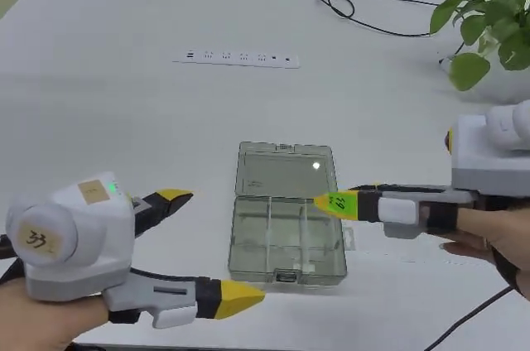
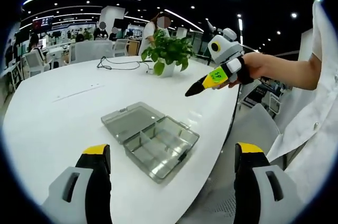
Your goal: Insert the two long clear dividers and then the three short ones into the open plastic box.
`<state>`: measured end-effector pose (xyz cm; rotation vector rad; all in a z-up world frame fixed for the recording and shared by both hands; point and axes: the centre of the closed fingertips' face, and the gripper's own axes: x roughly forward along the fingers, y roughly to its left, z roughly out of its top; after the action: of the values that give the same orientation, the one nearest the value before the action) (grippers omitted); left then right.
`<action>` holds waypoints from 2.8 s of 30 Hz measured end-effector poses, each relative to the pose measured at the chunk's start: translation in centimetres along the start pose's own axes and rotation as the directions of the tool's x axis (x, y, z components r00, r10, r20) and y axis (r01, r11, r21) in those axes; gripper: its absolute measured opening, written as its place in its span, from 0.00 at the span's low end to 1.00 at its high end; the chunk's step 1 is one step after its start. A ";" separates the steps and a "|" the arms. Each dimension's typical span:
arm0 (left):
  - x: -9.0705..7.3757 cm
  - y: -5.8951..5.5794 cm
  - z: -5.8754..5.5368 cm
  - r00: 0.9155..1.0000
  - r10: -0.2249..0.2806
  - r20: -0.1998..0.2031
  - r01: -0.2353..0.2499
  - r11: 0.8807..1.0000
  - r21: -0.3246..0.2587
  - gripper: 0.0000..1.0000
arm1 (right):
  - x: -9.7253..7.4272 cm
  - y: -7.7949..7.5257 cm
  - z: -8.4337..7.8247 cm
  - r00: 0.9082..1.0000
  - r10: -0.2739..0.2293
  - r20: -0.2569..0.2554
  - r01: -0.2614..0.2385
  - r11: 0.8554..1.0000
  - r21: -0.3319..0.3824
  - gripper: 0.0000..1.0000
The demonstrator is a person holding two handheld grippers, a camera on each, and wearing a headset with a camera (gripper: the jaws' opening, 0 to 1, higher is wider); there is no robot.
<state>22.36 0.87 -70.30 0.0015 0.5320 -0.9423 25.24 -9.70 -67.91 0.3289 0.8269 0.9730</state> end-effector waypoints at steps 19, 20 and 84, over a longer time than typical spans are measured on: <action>0.2 0.3 -0.1 1.000 -0.024 0.002 0.024 1.000 0.006 1.00 | -4.1 -4.9 -3.9 0.972 -0.075 -0.224 -0.030 0.901 -0.433 0.65; 0.2 0.4 -0.2 1.000 -0.025 0.001 0.025 1.000 0.006 1.00 | -4.1 -5.3 -4.2 0.965 -0.087 -0.246 -0.038 0.886 -0.463 0.65; 0.1 1.9 -3.0 1.000 -0.021 -0.015 0.020 0.999 -0.036 0.99 | 0.5 -18.0 -10.1 0.695 -0.406 -0.593 -0.319 0.566 -0.760 0.33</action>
<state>22.52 2.65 -73.39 -0.0295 0.5639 -0.9533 28.66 -20.13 -85.43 -1.0198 0.9591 1.3554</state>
